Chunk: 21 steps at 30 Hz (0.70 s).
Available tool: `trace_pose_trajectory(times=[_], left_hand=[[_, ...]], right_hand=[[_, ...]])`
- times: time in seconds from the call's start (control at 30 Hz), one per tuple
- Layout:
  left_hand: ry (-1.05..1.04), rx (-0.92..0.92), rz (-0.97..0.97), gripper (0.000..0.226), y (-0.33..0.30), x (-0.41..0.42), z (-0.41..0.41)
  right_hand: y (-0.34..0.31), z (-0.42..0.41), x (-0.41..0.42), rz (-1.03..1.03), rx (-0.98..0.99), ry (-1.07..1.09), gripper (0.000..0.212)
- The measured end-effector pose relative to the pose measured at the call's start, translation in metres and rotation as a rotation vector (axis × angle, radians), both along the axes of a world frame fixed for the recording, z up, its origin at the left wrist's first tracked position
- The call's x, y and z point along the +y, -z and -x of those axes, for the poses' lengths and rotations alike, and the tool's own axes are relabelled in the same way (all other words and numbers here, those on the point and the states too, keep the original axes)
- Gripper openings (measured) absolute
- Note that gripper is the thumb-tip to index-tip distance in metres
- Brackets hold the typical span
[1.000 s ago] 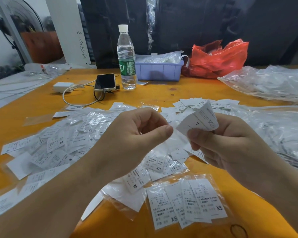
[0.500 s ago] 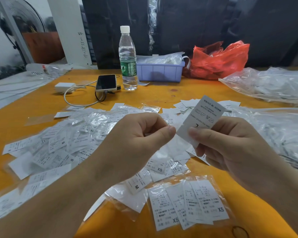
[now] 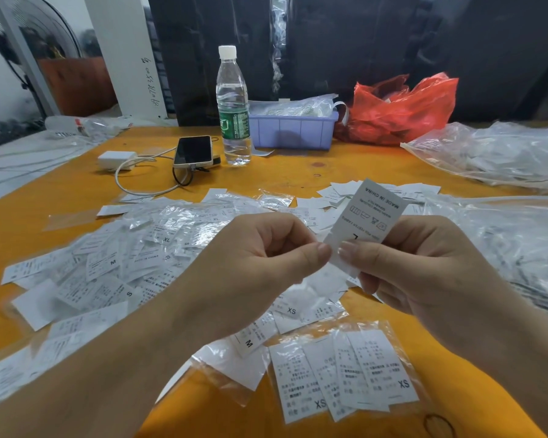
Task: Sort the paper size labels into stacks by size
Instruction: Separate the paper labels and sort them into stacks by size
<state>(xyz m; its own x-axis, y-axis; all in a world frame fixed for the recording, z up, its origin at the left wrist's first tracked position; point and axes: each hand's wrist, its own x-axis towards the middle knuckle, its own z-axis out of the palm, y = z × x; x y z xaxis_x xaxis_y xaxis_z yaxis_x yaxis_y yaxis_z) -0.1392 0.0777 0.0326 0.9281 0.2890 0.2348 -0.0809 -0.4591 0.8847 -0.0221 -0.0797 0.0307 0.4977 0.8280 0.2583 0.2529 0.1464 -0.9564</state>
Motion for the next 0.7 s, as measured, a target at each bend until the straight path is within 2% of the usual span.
trace_pose_trajectory(times=[0.17,0.23,0.3,0.37,0.5,0.7], left_hand=[[0.026,-0.003,0.012,0.017,0.0002,0.0007,-0.0007],[0.025,-0.009,0.018,0.016,0.0002,0.0013,-0.0006],[0.012,-0.02,0.004,0.015,0.0006,0.0019,-0.0001],[0.004,-0.027,-0.008,0.016,0.0007,0.0017,0.0002],[0.008,-0.012,-0.003,0.017,0.0007,0.002,0.0001],[0.03,0.068,0.04,0.02,0.0036,0.0024,-0.0015]], right_hand=[[0.0024,-0.0018,0.0005,0.057,-0.003,0.033,0.021],[0.0024,-0.0027,0.0004,0.101,0.013,0.006,0.037],[0.0011,-0.0028,0.0003,0.162,0.02,-0.033,0.043],[0.0001,-0.0025,0.0006,0.197,0.042,-0.059,0.039],[-0.0024,-0.001,0.0012,0.182,0.104,-0.049,0.013],[-0.003,-0.0031,0.0009,0.166,0.102,-0.003,0.026]])
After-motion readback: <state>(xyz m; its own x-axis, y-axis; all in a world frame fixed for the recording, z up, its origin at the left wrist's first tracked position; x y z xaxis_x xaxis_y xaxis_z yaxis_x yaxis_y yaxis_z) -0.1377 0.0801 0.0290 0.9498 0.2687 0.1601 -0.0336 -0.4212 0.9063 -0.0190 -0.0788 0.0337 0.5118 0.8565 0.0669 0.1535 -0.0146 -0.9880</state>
